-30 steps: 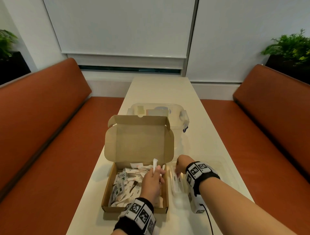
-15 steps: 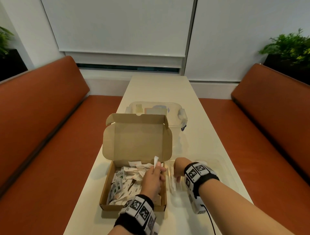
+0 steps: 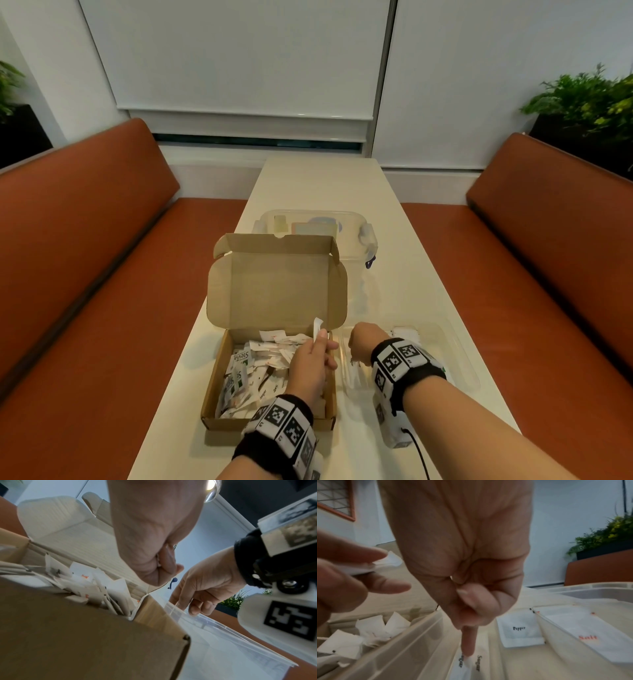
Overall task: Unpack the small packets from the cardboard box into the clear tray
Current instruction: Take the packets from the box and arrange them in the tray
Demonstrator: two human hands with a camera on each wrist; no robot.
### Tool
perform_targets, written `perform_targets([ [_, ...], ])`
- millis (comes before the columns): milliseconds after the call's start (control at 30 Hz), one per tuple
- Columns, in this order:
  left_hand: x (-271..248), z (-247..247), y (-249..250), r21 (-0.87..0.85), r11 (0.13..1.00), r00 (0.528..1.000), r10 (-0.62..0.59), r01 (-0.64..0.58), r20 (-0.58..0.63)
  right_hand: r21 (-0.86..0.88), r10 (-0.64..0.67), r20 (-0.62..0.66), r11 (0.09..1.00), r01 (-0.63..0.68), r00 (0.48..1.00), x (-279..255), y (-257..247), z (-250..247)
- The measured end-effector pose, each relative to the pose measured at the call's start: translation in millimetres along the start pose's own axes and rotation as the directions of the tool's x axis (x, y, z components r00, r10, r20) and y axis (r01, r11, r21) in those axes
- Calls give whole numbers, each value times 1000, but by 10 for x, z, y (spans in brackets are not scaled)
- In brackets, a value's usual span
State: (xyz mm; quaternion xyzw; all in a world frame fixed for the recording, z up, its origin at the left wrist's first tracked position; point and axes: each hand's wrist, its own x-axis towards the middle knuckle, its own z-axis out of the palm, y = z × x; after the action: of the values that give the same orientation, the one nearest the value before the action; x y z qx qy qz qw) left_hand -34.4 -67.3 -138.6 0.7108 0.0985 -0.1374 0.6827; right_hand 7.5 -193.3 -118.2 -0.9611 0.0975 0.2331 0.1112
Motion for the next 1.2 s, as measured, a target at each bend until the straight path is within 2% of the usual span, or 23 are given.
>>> perform_targets([
  [133, 3, 2, -35, 7, 1000, 1000, -8, 8, 11, -17, -20, 41, 1000, 21, 999, -34, -3, 27],
  [300, 9, -16, -57, -16, 999, 999, -40, 40, 8, 21, 16, -39, 1000, -16, 999, -99, 16, 24],
  [533, 10, -23, -67, 1, 999, 999, -48, 48, 5, -6, 24, 50, 1000, -23, 998, -148, -47, 11],
  [667, 29, -37, -78, -9, 999, 999, -53, 53, -4, 92, 42, 66, 995, -48, 997, -143, -48, 12],
  [800, 40, -38, -95, -14, 998, 998, -66, 66, -11, 292, 32, 13, 956, -35, 999, -114, 10, 39],
  [1100, 14, 3, -59, -9, 997, 997, -74, 73, -4, 351, 36, 43, 935, -49, 998, -179, 35, -2],
  [1200, -17, 60, 4, -98, 987, 992, -121, 125, 45, 506, -5, 19, 863, -6, 1000, -202, 21, -97],
])
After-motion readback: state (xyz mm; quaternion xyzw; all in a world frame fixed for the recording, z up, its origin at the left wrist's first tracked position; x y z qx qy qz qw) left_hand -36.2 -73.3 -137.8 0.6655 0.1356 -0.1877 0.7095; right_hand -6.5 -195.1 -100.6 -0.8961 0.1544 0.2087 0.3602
